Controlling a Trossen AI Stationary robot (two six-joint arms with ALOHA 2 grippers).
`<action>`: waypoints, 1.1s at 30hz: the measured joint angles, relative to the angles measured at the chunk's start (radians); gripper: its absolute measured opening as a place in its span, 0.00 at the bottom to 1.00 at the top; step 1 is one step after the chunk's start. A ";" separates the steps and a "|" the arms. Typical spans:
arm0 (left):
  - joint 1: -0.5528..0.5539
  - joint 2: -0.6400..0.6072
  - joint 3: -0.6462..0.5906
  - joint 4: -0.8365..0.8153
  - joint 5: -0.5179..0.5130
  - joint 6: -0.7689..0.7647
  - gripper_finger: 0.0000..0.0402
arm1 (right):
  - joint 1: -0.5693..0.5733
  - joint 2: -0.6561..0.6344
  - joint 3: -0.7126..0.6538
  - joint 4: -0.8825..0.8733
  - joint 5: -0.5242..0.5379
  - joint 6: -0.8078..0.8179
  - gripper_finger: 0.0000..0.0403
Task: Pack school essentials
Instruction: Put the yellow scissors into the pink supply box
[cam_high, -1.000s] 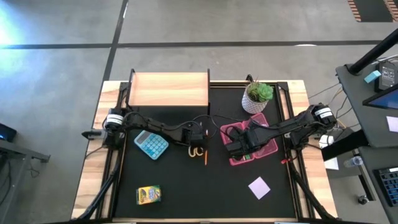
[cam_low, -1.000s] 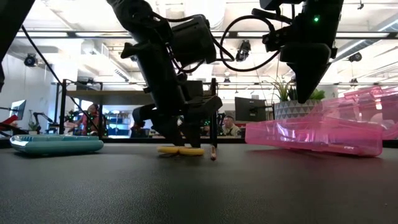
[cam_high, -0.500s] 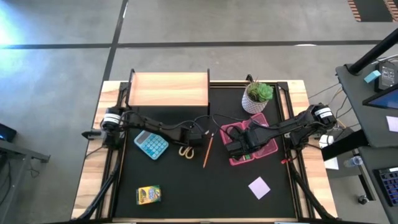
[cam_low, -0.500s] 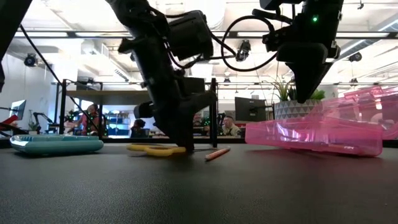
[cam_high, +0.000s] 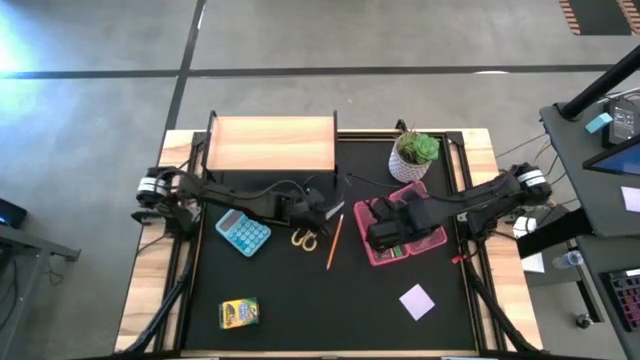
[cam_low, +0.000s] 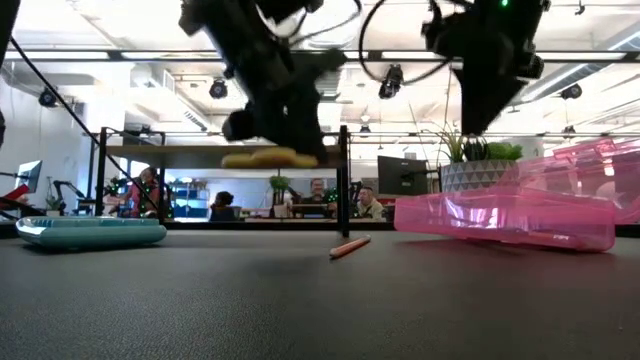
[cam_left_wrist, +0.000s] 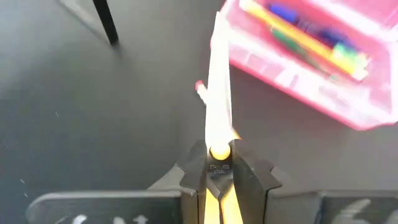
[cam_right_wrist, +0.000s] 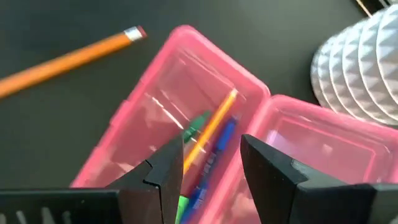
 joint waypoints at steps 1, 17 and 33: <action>0.000 -0.017 0.000 0.006 -0.010 0.000 0.09 | 0.000 -0.024 -0.003 0.019 0.003 -0.007 0.37; -0.002 -0.161 0.006 0.335 -0.201 0.113 0.09 | -0.001 -0.289 -0.209 0.800 0.030 -0.094 0.37; -0.003 -0.169 0.007 0.420 -0.225 0.131 0.09 | -0.020 -0.253 -0.198 0.971 0.117 -0.072 0.58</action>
